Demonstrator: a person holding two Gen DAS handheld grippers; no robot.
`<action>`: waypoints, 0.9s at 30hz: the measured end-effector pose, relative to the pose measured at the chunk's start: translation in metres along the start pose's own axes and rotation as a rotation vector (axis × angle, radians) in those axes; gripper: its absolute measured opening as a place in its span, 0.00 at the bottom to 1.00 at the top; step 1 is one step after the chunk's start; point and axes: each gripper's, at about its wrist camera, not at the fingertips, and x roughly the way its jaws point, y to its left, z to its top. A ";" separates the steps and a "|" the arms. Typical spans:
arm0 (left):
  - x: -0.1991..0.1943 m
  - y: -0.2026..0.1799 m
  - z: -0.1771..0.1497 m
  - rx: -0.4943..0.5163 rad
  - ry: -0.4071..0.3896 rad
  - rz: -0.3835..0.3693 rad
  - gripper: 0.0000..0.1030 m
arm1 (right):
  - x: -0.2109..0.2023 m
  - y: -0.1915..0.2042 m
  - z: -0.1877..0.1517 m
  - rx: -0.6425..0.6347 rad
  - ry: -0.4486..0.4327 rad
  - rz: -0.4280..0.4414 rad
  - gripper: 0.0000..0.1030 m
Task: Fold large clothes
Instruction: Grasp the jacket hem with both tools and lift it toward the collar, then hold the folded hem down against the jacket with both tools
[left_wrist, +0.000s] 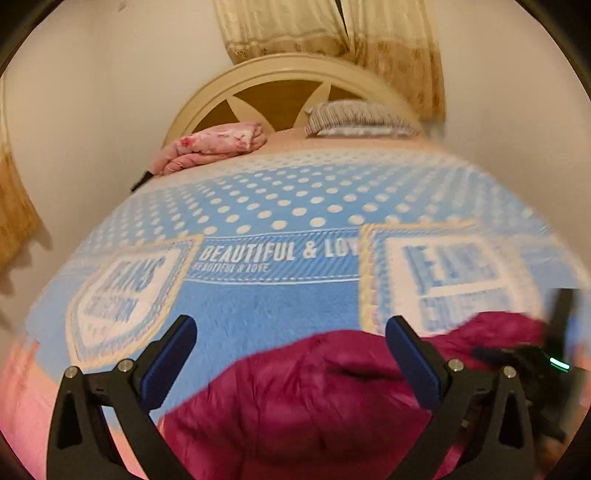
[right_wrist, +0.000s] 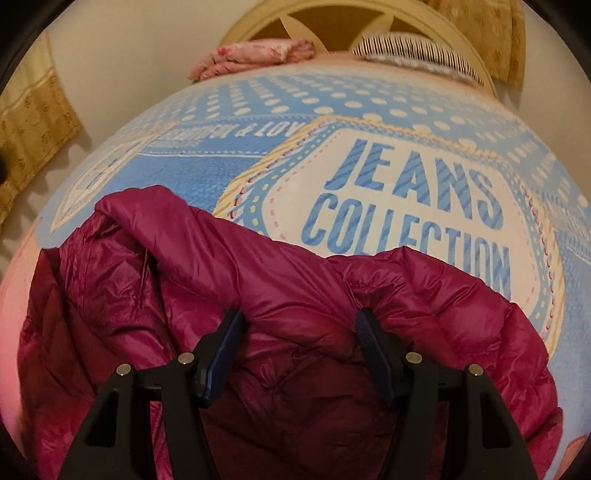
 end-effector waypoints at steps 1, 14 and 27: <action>0.018 -0.006 -0.004 0.002 0.048 0.019 1.00 | -0.001 -0.001 -0.003 0.005 -0.018 0.009 0.64; 0.079 -0.001 -0.066 -0.095 0.266 -0.031 1.00 | -0.008 -0.014 -0.006 0.075 -0.081 0.099 0.65; 0.049 -0.002 -0.054 -0.075 0.188 0.027 1.00 | -0.005 -0.023 0.005 0.143 -0.064 -0.088 0.41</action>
